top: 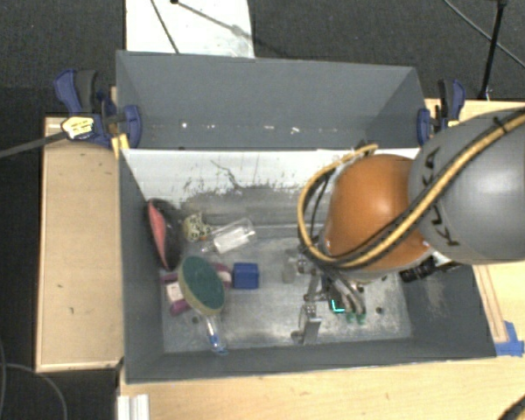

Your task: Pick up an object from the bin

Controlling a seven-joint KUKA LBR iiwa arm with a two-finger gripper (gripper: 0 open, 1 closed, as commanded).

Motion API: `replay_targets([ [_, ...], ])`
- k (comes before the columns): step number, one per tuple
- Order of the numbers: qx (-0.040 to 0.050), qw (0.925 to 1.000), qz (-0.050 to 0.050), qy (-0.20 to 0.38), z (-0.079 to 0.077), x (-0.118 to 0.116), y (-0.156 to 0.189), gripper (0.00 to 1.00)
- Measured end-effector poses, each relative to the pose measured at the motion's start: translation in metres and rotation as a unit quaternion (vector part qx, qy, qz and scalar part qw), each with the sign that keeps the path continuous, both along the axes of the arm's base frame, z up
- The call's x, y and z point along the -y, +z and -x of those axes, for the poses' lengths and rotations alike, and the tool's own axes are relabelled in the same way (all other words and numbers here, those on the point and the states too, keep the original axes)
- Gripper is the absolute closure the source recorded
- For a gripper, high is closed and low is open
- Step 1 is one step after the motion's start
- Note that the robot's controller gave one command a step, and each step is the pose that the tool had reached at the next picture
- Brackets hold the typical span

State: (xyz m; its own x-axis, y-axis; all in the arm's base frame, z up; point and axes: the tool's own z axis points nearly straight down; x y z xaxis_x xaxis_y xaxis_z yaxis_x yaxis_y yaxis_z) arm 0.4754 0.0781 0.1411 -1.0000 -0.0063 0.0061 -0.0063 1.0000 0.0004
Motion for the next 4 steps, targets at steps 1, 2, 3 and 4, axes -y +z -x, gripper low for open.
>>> replay_targets([
  [1, 0.0054, 0.9991, -0.002, 0.043, -0.017, -0.092, -0.068, 0.0],
  [2, 0.0065, 0.9993, -0.001, 0.038, -0.046, -0.132, -0.069, 0.0],
  [3, 0.0149, 0.9993, -0.004, 0.035, -0.05, -0.132, -0.064, 1.0],
  [4, 0.0075, 0.9986, -0.002, 0.052, -0.032, -0.154, 0.057, 1.0],
])
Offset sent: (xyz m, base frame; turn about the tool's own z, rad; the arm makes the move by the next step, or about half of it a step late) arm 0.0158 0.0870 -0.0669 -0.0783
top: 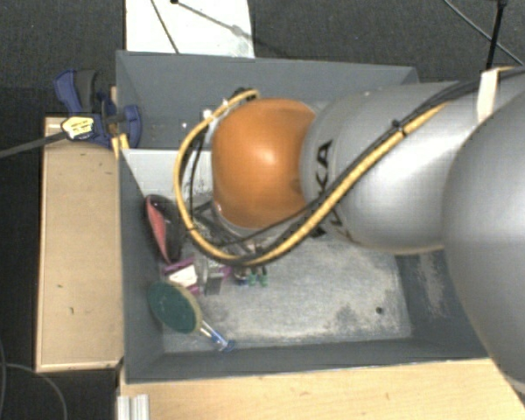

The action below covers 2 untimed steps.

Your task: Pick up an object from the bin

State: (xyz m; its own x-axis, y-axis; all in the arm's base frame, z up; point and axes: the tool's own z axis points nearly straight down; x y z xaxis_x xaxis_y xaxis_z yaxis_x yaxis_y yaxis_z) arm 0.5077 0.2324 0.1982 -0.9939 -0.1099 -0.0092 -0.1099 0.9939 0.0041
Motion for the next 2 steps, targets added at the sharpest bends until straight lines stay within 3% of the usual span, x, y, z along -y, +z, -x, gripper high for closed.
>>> replay_targets([
  [1, -0.0054, 0.9995, 0.003, 0.032, 0.0114, -0.0232, -0.0637, 1.0],
  [2, -0.0034, 0.9995, 0.002, 0.03, 0.0099, -0.0226, -0.0608, 0.0],
])
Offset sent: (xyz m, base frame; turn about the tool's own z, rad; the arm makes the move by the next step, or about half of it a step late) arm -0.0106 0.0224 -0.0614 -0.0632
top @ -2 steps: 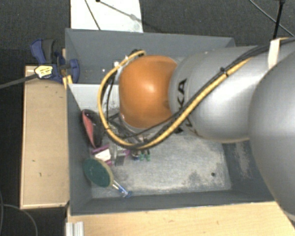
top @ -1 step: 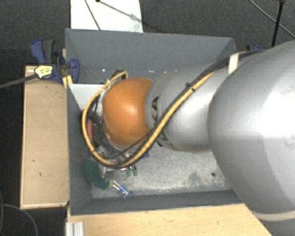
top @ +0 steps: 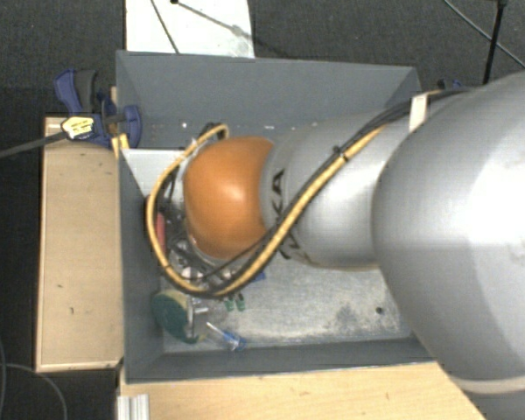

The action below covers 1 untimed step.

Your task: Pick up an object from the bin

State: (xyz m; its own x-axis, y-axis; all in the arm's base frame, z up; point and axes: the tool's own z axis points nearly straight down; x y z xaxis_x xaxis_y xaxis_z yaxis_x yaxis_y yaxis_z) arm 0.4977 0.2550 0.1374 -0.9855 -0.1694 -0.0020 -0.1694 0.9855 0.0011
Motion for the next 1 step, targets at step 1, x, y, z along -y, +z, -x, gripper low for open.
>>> replay_targets([
  [1, 0.004, 0.9999, -0.002, -0.013, 0.0136, 0.0053, -0.0671, 0.0],
])
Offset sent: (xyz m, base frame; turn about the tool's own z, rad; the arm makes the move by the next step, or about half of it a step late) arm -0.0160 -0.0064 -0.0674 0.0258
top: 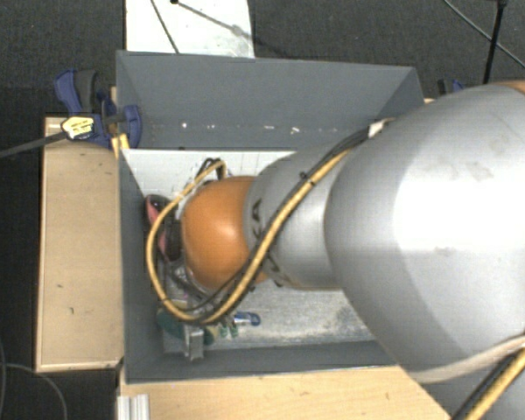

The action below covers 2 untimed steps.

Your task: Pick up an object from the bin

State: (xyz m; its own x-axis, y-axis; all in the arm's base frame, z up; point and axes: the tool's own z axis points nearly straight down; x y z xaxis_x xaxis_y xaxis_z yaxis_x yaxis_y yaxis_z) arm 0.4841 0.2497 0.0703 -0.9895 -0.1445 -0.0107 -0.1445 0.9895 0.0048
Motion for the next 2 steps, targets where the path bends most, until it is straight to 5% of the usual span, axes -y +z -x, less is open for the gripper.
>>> replay_targets([
  [1, 0.0077, 1.0, -0.004, -0.001, -0.005, -0.002, 0.007, 1.0],
  [2, 0.0006, 0.9999, 0.002, 0.016, -0.037, 0.023, 0.127, 1.0],
])
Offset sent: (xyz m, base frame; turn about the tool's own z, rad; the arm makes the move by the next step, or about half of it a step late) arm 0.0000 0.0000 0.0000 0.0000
